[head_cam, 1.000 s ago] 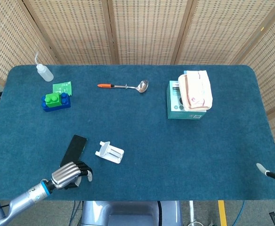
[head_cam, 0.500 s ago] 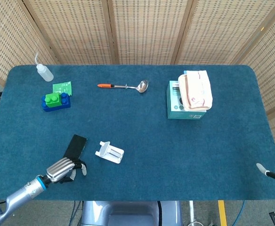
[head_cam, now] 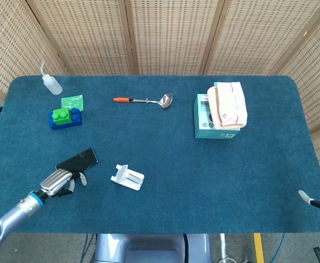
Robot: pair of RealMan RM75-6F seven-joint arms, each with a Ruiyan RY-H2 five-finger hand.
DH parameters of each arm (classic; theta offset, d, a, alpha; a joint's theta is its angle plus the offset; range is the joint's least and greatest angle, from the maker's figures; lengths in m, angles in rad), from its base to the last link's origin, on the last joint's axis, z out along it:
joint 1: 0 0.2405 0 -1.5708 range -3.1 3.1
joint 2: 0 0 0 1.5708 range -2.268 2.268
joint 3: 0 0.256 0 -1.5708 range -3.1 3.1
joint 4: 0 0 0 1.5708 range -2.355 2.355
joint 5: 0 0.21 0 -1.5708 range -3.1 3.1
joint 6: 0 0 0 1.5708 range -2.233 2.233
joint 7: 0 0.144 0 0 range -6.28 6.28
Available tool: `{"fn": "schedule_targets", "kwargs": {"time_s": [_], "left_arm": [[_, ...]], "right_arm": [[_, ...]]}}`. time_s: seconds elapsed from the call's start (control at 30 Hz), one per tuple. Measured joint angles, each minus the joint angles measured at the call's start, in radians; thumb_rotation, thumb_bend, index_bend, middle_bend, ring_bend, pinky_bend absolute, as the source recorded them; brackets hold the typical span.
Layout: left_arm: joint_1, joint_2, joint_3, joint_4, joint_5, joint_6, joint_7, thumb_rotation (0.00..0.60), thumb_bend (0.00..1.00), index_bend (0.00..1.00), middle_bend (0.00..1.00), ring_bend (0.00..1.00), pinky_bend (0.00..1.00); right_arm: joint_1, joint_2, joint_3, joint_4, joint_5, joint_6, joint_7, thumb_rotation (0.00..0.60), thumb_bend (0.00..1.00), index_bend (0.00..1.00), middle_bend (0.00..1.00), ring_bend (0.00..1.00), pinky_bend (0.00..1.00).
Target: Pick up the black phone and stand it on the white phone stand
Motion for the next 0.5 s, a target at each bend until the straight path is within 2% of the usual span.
{"fn": "schedule_targets", "kwargs": {"time_s": [0.17, 0.27, 0.33, 0.4, 0.5], "left_arm": [[-0.001, -0.016, -0.036, 0.061, -0.046, -0.024, -0.030, 0.600, 0.99, 0.46, 0.40, 0.33, 0.29], [0.000, -0.021, -0.079, 0.096, -0.090, -0.026, -0.046, 0.600, 0.95, 0.46, 0.37, 0.33, 0.29], [0.002, -0.016, -0.110, 0.108, -0.115, -0.013, -0.052, 0.600, 0.81, 0.41, 0.28, 0.27, 0.27], [0.006, -0.002, -0.126, 0.096, -0.126, 0.011, -0.044, 0.600, 0.54, 0.26, 0.10, 0.13, 0.18], [0.011, 0.022, -0.146, 0.049, -0.146, 0.023, -0.001, 0.600, 0.24, 0.05, 0.00, 0.03, 0.11]], "right_arm": [[0.001, 0.000, 0.000, -0.001, 0.002, -0.003, -0.002, 0.600, 0.00, 0.00, 0.00, 0.00, 0.00], [0.002, 0.000, 0.000, -0.001, 0.003, -0.007, -0.001, 0.600, 0.00, 0.00, 0.00, 0.00, 0.00], [0.002, 0.002, -0.001, -0.001, 0.004, -0.010, 0.002, 0.600, 0.00, 0.00, 0.00, 0.00, 0.00], [0.003, 0.002, -0.001, -0.001, 0.004, -0.010, 0.001, 0.600, 0.00, 0.00, 0.00, 0.00, 0.00], [0.003, 0.002, -0.002, -0.002, 0.002, -0.011, 0.000, 0.600, 0.00, 0.00, 0.00, 0.00, 0.00]]}}
